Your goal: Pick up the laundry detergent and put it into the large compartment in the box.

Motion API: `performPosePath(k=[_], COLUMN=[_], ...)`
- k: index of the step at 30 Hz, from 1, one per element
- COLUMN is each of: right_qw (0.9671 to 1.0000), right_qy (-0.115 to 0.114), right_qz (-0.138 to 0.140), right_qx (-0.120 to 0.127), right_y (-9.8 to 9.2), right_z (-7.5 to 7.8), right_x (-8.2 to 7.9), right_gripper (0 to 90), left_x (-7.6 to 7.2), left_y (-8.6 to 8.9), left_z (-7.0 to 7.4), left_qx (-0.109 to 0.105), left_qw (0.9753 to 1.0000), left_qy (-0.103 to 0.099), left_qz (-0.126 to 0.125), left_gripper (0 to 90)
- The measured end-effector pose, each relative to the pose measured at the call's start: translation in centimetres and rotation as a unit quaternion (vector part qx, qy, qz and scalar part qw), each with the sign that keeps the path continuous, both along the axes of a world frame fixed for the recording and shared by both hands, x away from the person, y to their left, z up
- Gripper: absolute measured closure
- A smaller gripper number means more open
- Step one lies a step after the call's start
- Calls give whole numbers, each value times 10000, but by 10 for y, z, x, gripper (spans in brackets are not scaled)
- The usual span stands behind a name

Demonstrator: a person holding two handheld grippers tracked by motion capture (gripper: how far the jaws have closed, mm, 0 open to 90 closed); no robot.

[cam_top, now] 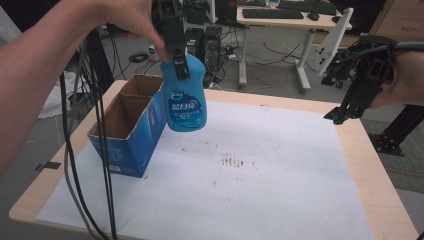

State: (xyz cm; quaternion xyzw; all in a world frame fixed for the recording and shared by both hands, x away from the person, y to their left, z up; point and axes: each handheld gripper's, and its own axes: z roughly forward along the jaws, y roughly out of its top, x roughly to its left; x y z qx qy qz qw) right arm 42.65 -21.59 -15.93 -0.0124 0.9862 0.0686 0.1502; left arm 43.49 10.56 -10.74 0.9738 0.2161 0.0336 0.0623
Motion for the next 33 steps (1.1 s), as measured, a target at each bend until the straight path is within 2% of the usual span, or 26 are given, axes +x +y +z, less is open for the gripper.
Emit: performPosePath(k=[1, 2, 3, 4, 5, 6, 8, 11, 12, 17, 18, 23, 26, 30, 32, 33], right_qw=[10000, 10000, 10000, 10000, 10000, 10000, 10000, 10000, 10000, 10000, 10000, 9999, 9999, 9999, 9999, 9999], right_qy=[12, 11, 1, 1, -2, -2, 16, 18, 30, 57, 41, 65, 73, 81, 81, 81], right_qz=[4, 10, -10, -10, -6, -6, 37, 36, 58, 60, 81, 69, 90, 117, 116, 116], right_qx=[-9, -13, -20, -20, -34, -34, -37, -36, -46, -55, -35, -45, -33, -36, -57, -57], right_y=[0, 0, 0, 0, 1, 1, 3, 3, 4, 5, 6, 8, 11, 12, 14, 14], right_z=[0, 0, -1, -1, -2, -2, -3, -3, -5, -6, -7, -8, -9, -10, -13, -13], right_x=[0, 0, 0, 0, 0, 0, 0, 0, 1, 2, 3, 5, 5, 5, 6, 6], right_gripper=[132, 132, 132, 132, 131, 131, 132, 132, 131, 132, 132, 132, 131, 132, 132, 132], left_x=[-1, -1, -1, -1, -2, -2, -3, -4, -5, -6, -8, -11, -14, -15, -17, -17], left_y=[3, 3, 8, 8, 14, 14, 20, 22, 27, 38, 44, 58, 73, 79, 91, 91], left_z=[1, 1, 3, 3, 6, 6, 9, 9, 11, 12, 13, 16, 18, 20, 20, 20], left_qx=[-6, -6, -32, -32, -86, -86, -83, -90, -74, 13, 46, 15, 94, 157, 261, 261], left_qw=[9999, 9999, 9996, 9996, 9991, 9991, 9981, 9979, 9968, 9955, 9942, 9921, 9900, 9887, 9866, 9866], left_qy=[-16, -16, -29, -29, -48, -48, -39, -52, -74, -81, -107, -155, -152, -183, -180, -180], left_qz=[115, 115, 268, 268, 409, 409, 616, 642, 788, 945, 1066, 1244, 1396, 1476, 1601, 1601], left_gripper=[381, 381, 381, 381, 381, 381, 382, 382, 382, 382, 382, 382, 382, 382, 382, 382])
